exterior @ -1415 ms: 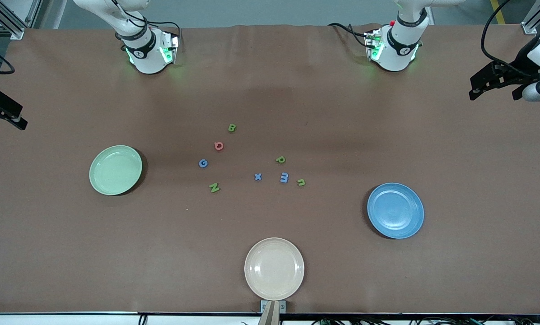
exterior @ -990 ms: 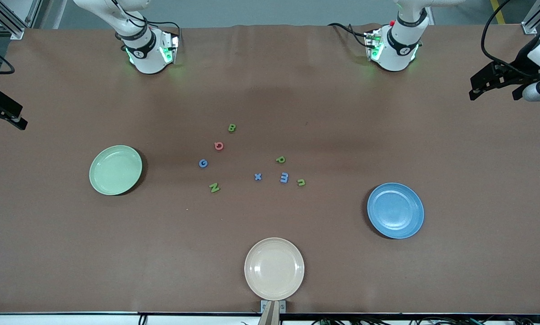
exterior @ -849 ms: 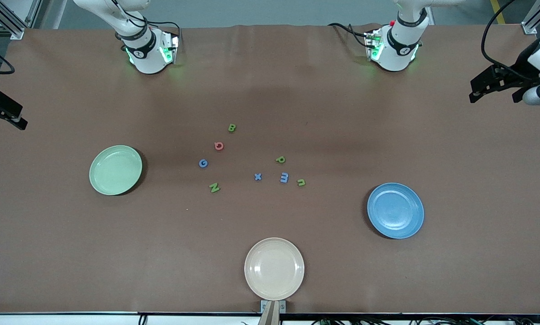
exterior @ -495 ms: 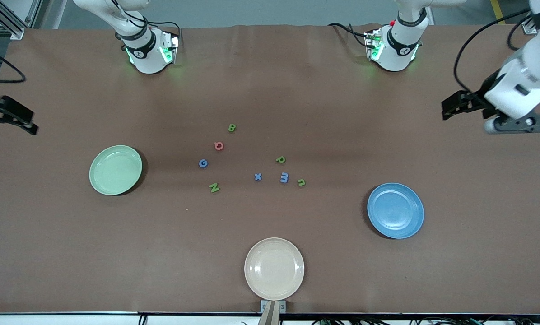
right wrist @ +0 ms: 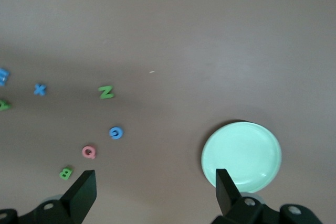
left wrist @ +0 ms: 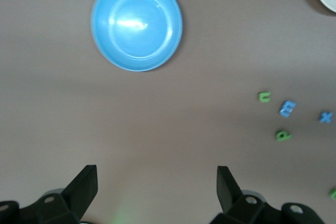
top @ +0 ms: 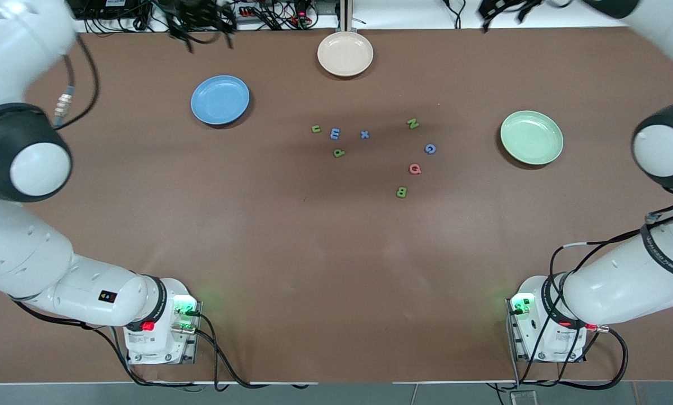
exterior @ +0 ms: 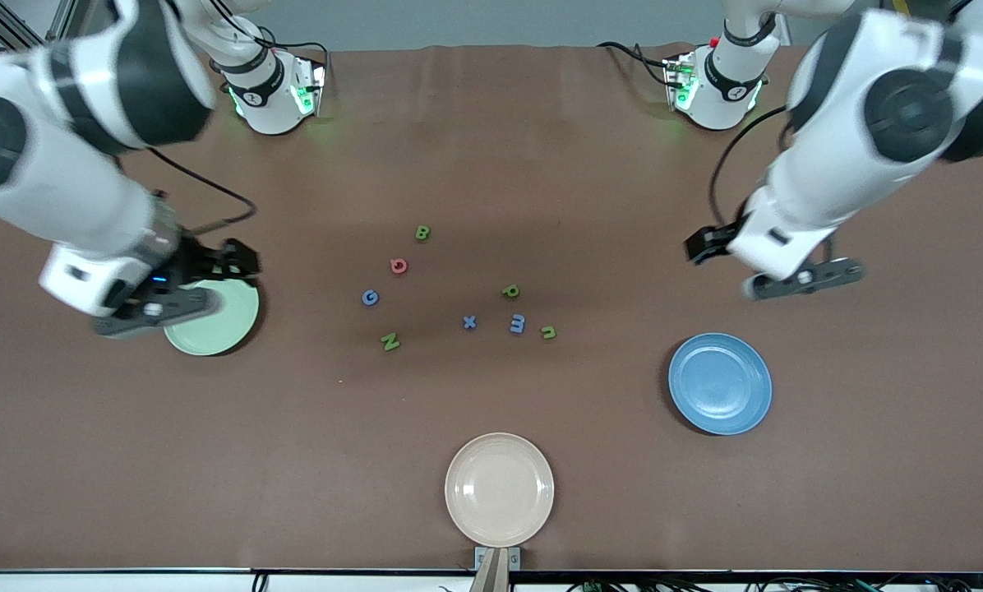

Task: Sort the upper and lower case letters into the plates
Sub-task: 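Grasp the green c with the left gripper while the right gripper reaches the Z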

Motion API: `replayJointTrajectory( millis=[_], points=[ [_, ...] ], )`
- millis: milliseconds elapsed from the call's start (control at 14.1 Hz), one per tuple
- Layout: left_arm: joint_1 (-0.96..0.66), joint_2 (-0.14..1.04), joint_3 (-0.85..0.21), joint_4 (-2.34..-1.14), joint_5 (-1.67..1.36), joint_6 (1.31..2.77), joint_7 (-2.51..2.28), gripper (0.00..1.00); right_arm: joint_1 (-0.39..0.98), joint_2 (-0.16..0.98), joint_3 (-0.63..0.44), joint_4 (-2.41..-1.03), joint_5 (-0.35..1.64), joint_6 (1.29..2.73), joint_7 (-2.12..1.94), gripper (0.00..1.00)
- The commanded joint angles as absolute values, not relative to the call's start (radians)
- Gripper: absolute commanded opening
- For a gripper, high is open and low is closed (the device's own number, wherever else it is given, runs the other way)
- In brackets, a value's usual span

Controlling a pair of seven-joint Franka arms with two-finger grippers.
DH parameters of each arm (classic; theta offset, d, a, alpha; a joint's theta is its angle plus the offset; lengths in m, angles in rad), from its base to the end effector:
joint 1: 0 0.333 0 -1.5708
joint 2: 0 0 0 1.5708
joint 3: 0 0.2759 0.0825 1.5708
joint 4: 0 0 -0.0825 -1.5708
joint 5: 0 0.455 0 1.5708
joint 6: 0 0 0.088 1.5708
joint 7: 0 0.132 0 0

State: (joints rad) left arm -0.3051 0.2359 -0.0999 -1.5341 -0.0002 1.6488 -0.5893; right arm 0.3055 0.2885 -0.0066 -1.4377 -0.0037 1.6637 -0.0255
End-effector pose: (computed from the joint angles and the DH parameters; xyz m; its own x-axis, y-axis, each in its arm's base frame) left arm 0.6251 -0.2635 0.4319 0.9761 0.1860 -0.1126 0.1818 -0.9822 -0.0470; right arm 0.6685 0.2059 0.4479 0.9458 0.3186 -0.0626 0.3195 -0.9476 0.0039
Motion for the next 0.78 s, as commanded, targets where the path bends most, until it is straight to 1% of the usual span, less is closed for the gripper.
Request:
replayJointTrajectory(
  millis=[0,212,283,424,495,566,637,707],
  points=[
    [-0.388,0.346,-0.095,-1.506,-0.017,1.733,-0.719,1.00,0.365,0.353,-0.017,-1.427,-0.023,1.669,-0.025,1.00],
    [-0.475,0.475,-0.094,-1.503,-0.014,1.869,-0.883,1.00,0.377,0.394,-0.015,-1.430,-0.009,1.722,-0.020,1.00],
    [-0.506,0.538,-0.092,-1.503,-0.002,1.955,-0.955,1.00,0.388,0.411,-0.015,-1.451,-0.003,1.753,-0.011,1.00],
    [-0.522,0.613,-0.092,-1.505,-0.002,2.072,-0.989,0.98,0.402,0.416,-0.015,-1.552,0.003,1.881,0.034,1.00],
    [-0.528,0.647,-0.091,-1.505,0.002,2.119,-0.989,0.94,0.403,0.416,-0.015,-1.598,0.009,1.932,0.035,1.00],
    [-0.549,0.679,-0.091,-1.506,0.006,2.166,-0.989,0.91,0.405,0.416,-0.015,-1.635,0.043,1.960,0.035,1.00],
    [-0.566,0.711,-0.087,-1.505,0.017,2.201,-0.995,0.86,0.406,0.416,-0.015,-1.672,0.082,1.982,0.035,1.00],
    [-0.569,0.732,-0.087,-1.505,0.026,2.235,-1.002,0.84,0.414,0.417,-0.015,-1.708,0.101,2.017,0.034,1.00]
  ],
)
